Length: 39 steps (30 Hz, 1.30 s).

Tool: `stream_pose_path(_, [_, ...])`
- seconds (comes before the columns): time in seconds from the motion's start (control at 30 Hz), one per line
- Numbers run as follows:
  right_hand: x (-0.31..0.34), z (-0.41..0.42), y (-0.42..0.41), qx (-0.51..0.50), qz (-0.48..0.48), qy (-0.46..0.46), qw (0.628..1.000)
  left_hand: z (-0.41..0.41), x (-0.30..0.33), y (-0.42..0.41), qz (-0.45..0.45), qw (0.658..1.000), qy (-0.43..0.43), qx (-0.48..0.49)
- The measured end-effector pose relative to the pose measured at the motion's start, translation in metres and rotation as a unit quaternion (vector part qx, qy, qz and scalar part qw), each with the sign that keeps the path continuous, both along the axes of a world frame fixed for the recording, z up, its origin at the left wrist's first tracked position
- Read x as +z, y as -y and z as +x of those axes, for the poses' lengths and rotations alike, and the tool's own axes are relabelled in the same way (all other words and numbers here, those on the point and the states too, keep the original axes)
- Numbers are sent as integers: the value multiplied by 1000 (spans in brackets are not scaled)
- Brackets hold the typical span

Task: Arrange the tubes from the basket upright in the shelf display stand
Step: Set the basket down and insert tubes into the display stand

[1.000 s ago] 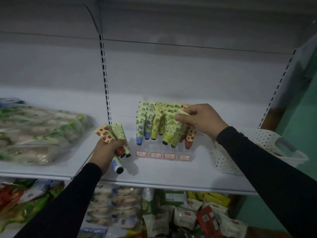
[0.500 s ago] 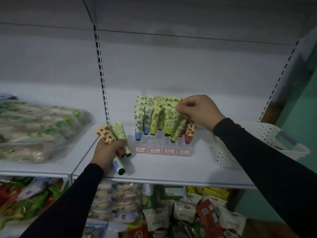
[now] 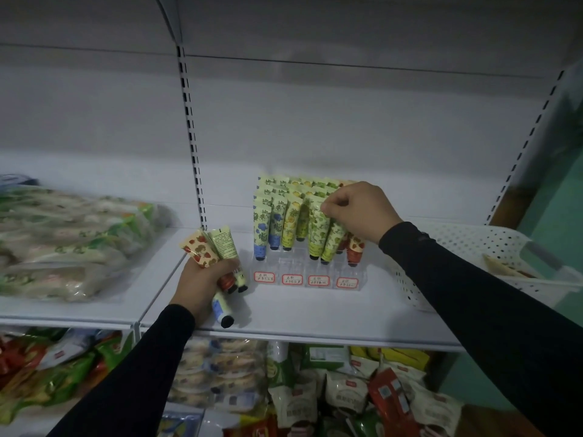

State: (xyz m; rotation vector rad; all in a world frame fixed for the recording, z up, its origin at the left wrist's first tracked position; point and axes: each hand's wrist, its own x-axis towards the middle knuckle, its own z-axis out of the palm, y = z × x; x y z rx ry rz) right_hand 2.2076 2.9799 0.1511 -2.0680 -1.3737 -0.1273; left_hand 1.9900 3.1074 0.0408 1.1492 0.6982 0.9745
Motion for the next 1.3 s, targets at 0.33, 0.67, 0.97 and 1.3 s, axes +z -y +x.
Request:
stream_pose_path(0.33, [-3, 1, -3, -18, 10, 41, 999, 0, 2, 1, 3, 1000, -4, -2])
stream_pose_path(0.67, [0, 0, -6, -33, -11, 77, 996, 0, 0, -1, 2, 1000, -9, 0])
stream_pose_path(0.97, [5, -2, -9, -28, -21, 74, 997, 0, -2, -3, 0, 1000, -9, 1])
stream_pose_path(1.3, [7, -1, -12, -48, -39, 108, 992, 0, -3, -3, 10, 1000, -12, 1])
